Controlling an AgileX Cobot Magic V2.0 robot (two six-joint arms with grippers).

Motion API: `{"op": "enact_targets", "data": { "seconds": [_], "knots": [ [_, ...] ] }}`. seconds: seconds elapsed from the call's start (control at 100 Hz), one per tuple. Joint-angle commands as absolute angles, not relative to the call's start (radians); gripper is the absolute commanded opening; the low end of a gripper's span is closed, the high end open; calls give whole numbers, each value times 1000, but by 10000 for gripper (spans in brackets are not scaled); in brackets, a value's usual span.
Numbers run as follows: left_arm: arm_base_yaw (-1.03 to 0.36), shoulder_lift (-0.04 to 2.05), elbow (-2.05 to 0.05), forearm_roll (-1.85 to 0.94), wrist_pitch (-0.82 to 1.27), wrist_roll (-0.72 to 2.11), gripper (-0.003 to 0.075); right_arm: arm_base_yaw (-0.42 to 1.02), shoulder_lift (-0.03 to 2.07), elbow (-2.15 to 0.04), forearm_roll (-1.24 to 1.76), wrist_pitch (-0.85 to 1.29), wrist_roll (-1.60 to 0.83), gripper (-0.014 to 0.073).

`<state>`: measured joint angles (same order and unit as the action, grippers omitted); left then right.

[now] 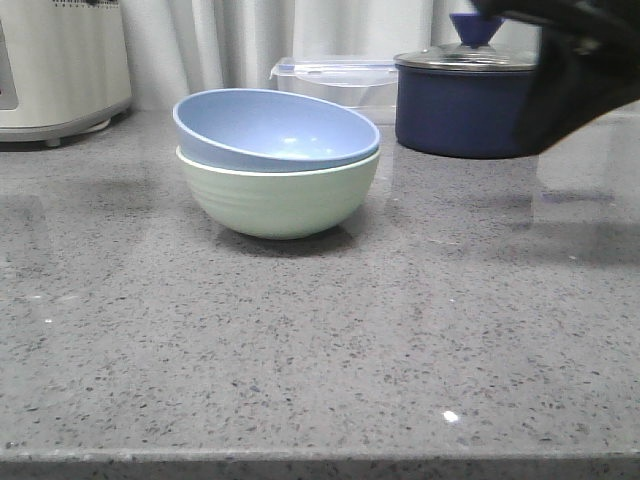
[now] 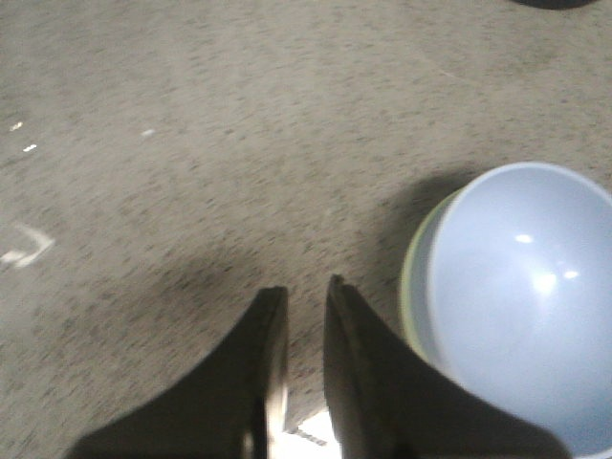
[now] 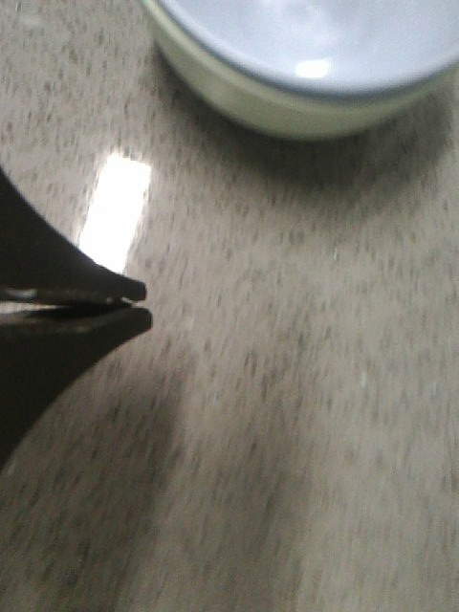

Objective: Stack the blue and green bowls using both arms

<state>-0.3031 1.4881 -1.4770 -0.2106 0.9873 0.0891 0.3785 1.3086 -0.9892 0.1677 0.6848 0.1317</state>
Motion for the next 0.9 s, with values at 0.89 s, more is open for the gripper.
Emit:
{"op": "enact_targets", "data": {
  "seconds": [0.89],
  "knots": [
    [-115,632,-616,-152,435,91,-20,234,557,-588,68,456,121,-80]
  ]
}}
